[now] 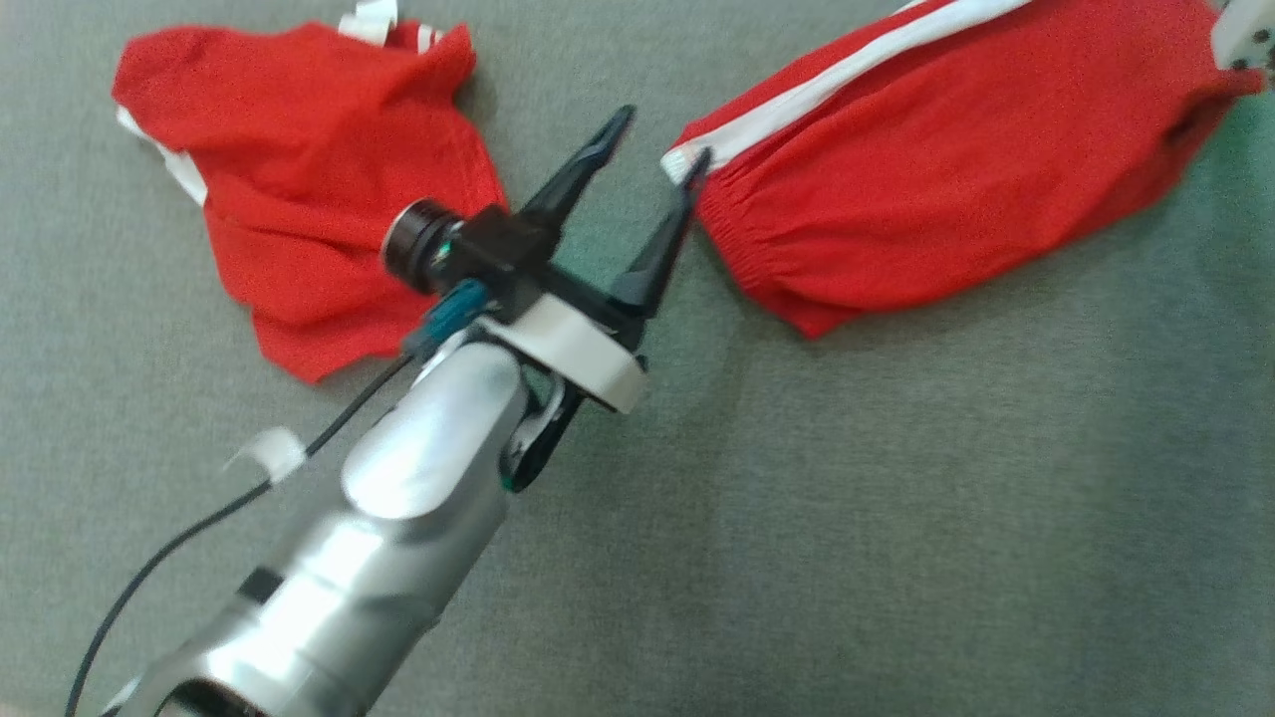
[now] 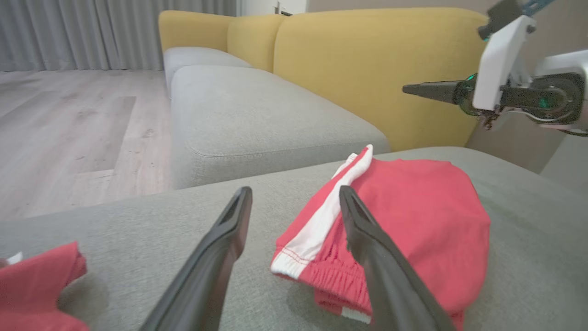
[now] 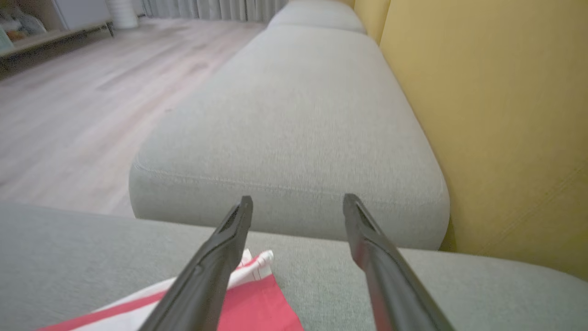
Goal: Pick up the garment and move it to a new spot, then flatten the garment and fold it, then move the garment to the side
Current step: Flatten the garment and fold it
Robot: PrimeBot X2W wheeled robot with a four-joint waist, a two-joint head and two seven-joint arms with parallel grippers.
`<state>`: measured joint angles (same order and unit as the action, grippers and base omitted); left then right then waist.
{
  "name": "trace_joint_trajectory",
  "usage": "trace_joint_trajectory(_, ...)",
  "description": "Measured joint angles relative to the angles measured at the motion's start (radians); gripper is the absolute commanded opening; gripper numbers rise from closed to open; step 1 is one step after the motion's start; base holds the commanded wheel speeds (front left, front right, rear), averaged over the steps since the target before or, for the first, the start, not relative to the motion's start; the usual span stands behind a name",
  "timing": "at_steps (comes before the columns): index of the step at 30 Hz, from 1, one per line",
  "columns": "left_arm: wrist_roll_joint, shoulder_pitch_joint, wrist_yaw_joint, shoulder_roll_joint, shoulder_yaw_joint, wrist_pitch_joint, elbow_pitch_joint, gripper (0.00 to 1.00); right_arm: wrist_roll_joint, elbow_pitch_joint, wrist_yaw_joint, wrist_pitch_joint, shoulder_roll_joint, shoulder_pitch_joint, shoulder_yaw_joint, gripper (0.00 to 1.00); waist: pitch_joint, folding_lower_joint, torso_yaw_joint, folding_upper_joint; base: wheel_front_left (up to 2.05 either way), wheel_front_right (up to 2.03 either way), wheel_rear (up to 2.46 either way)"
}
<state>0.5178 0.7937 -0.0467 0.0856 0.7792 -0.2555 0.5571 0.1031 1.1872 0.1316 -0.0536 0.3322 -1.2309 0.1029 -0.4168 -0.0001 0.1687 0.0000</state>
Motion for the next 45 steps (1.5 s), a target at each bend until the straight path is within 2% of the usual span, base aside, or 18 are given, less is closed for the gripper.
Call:
trace_joint_trajectory(5,0.0,-0.075,0.033,0.039,-0.107,0.0,-0.064,1.0,0.083,-0.029,0.0,-0.1,-0.033,0.035,0.032,1.0,0.074,-0.0002,-0.03,0.0,0.0,0.0,0.0)
trace_joint_trajectory(9,-0.033,-0.133,0.053,0.074,-0.185,0.0,-0.139,1.0,0.163,-0.096,0.0,-0.164,-0.053,0.144,0.062,1.0,0.137,-0.0002,-0.057,0.0,0.0,0.0,0.0)
trace_joint_trajectory(16,-0.044,-0.304,0.066,0.095,-0.286,-0.001,-0.23,1.0,0.289,-0.283,0.0,-0.191,-0.07,0.404,0.083,1.0,0.245,-0.0002,-0.102,0.0,0.0,0.0,0.0)
trace_joint_trajectory(21,-0.044,-0.434,0.065,0.099,-0.343,-0.001,-0.271,1.0,0.32,-0.387,0.0,-0.194,-0.09,0.562,0.059,1.0,0.304,-0.0002,-0.128,0.0001,0.0,0.0,0.0)
trace_joint_trajectory(26,-0.063,-0.588,0.064,0.092,-0.407,-0.001,-0.318,1.0,0.307,-0.498,0.0,-0.194,-0.131,0.771,0.031,1.0,0.36,-0.0002,-0.156,0.0001,0.0,0.0,0.0)
trace_joint_trajectory(34,-0.096,-0.727,0.036,0.032,-0.494,-0.001,-0.34,1.0,0.246,-0.68,0.0,-0.131,-0.205,0.995,-0.032,1.0,0.382,-0.0001,-0.188,0.0001,0.0,0.0,0.0)
trace_joint_trajectory(39,-0.13,-0.732,0.007,0.014,-0.519,-0.001,-0.341,1.0,0.204,-0.775,0.0,-0.084,-0.228,1.052,-0.065,1.0,0.37,0.0,-0.189,0.0001,0.0,0.0,0.0)
trace_joint_trajectory(45,-0.171,-0.685,-0.021,0.002,-0.517,-0.001,-0.333,1.0,0.159,-0.851,0.0,0.0,-0.23,1.006,-0.1,1.0,0.318,0.0001,-0.174,0.0001,0.0,0.0,0.0)
